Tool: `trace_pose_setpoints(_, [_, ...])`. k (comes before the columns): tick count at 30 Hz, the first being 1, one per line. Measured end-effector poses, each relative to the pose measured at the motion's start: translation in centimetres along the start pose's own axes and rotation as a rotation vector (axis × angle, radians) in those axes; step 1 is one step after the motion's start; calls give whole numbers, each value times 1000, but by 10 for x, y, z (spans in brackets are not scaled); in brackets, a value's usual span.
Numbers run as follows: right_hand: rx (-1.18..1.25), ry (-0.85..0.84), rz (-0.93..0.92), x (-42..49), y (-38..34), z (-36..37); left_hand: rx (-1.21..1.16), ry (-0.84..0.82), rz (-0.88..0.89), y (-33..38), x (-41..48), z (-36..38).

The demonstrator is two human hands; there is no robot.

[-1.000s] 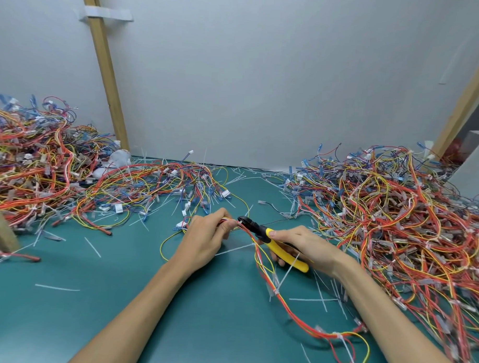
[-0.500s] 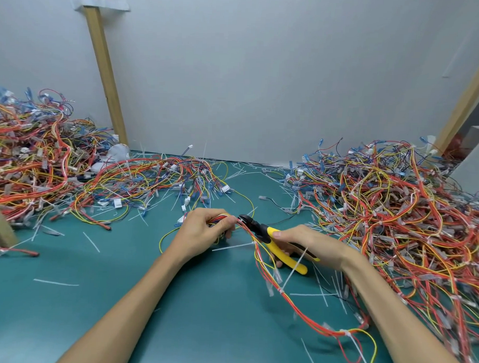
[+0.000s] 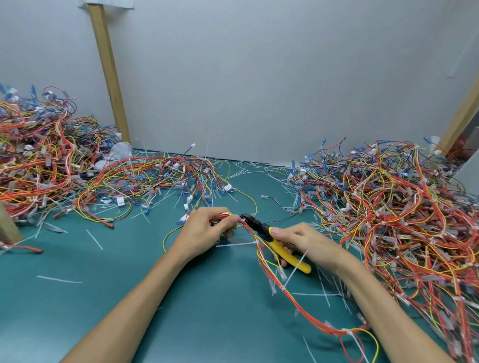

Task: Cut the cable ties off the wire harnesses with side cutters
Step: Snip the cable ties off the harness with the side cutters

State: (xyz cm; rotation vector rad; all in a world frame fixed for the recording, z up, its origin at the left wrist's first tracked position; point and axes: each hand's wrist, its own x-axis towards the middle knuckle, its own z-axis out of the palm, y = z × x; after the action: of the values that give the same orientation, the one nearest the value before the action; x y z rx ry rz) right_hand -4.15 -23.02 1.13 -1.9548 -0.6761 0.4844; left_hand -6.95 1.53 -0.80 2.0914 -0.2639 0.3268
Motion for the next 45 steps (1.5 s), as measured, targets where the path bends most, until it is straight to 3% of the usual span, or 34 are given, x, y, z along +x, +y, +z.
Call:
trace_pose_setpoints(8, [-85, -22, 25, 4, 5, 2, 43, 40, 18, 0, -1, 1])
trace_pose_setpoints(12, [-319, 208, -76, 5, 6, 15, 33, 102, 46, -1, 0, 0])
trace_pose_setpoints(18, [-878, 508, -243, 6, 15, 20, 302, 100, 130, -7, 0, 2])
trace_pose_setpoints(21, [-996, 601, -352, 6, 15, 20, 335, 85, 130, -8, 1, 2])
trace_pose_setpoints(30, [-1036, 596, -298, 7, 15, 23, 439, 34, 148, -13, 2, 5])
trace_pose_setpoints(45, [-1032, 547, -330, 6, 13, 24, 408, 52, 220, -12, 2, 3])
